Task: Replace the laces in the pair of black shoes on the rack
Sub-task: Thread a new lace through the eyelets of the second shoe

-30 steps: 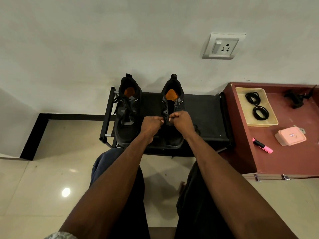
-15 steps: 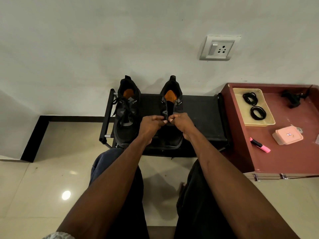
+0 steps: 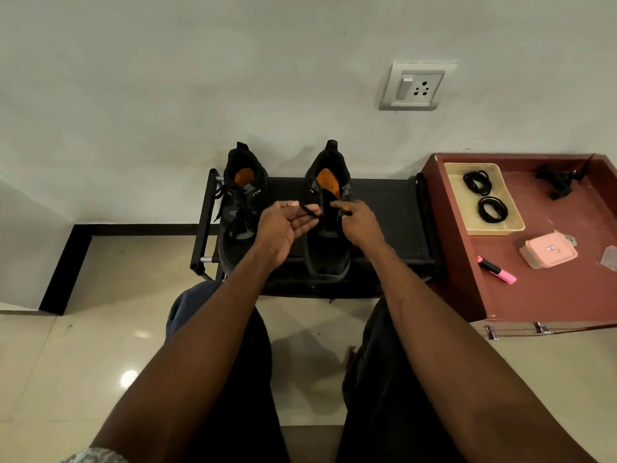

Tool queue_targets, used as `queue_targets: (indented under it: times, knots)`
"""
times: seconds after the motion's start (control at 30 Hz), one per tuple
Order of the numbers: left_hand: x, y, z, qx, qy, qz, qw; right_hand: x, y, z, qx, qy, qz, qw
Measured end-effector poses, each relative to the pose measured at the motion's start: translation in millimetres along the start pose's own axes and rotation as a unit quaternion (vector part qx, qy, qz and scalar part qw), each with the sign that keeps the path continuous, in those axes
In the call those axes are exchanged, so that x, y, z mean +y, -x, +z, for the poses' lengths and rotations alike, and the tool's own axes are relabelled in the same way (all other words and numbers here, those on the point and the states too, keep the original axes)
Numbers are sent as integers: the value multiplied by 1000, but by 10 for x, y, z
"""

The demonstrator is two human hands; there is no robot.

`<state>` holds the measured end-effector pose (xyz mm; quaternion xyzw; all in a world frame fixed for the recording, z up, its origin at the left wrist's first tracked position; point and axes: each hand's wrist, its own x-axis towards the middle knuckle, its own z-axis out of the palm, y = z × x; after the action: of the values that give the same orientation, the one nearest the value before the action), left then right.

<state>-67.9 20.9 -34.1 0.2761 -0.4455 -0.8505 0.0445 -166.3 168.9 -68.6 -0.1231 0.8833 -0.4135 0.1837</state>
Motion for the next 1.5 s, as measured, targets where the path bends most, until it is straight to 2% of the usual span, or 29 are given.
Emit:
queue_targets:
  times: [0.03,0.1,0.13,0.17,0.2,0.27,0.3,0.33,0.37,0.4,0.43,0.47,0.5,0.53,0.57,0.6,0.63,0.67,0.73,0.8,0.93,1.03,1.1,1.17,1.23,1.3,1.37,1.43,1.5]
  knots:
    - [92,59,-37,-41,15,-20,999,1,2,-25,3,-13,7,1000]
    - [223,165,-155,-145,-32,-100,984,21,8,-57,3,-41,19,999]
    - [260,224,-205,-211,-91,-155,961,14,29,-84,1,-53,25,998]
    - [257,283,-251,-281,-160,-216,921,14,35,-85,-3,-62,27,998]
    - [214,343,-284,-348,-236,-280,863,4,42,-85,-5,-67,30,997]
    - [25,485,-285,-456,-363,-403,706,-3,46,-98,-8,-78,37,996]
    - [-96,544,-271,-484,-403,-450,632,-3,47,-107,-10,-86,43,995]
    - [-210,582,-255,-493,-433,-482,581,-8,49,-117,-13,-92,51,994]
    - [-293,597,-246,-488,-456,-494,556,-8,50,-125,-15,-96,57,994]
    - [-317,593,-232,-477,-477,-489,553,-16,62,-133,-19,-98,60,993]
    - [-301,555,-225,-462,-494,-467,570,-21,70,-143,-22,-100,61,993]
    - [-263,495,-210,-436,-502,-428,612,-23,77,-155,-23,-102,63,992]
    - [-217,423,-183,-396,-490,-374,681,-29,89,-167,-25,-104,64,992]
    - [-172,350,-146,-337,-455,-305,766,-34,96,-177,-28,-104,64,992]
    - [-141,281,-108,-257,-412,-224,845,-27,100,-183,-32,-102,64,992]
    - [-111,211,-73,-165,-376,-140,901,-27,100,-185,-33,-100,65,992]
    - [-113,126,-52,-73,-364,-58,927,-24,98,-183,-34,-100,68,992]
    - [-131,44,-39,1,-379,8,925,-27,93,-179,-33,-102,71,992]
    - [-213,-84,-27,64,-445,58,892,-33,94,-173,-32,-102,74,992]
    - [-298,-144,-17,59,-486,54,870,-43,107,-171,-32,-98,75,992]
    - [-371,-151,-1,21,-562,94,821,-56,141,-179,-35,-97,76,992]
    - [-278,-90,-21,-52,-587,56,806,-31,127,-166,-37,-88,72,993]
    - [-205,4,-47,-158,-606,-15,780,-26,121,-175,-37,-84,66,994]
    - [-195,111,-97,-259,-640,-111,715,-36,126,-180,-38,-83,63,994]
    - [-259,220,-147,-322,-687,-206,618,-41,116,-171,-39,-83,62,994]
    - [-370,294,-204,-351,-717,-286,529,-37,101,-162,-41,-80,62,994]
    - [-449,335,-245,-357,-741,-337,458,-36,100,-164,-49,-76,62,994]
    - [-443,355,-255,-348,-755,-358,425,-49,117,-180,-55,-72,60,994]
    - [-393,310,-257,-303,-774,-334,444,-48,128,-186,-63,-64,54,994]
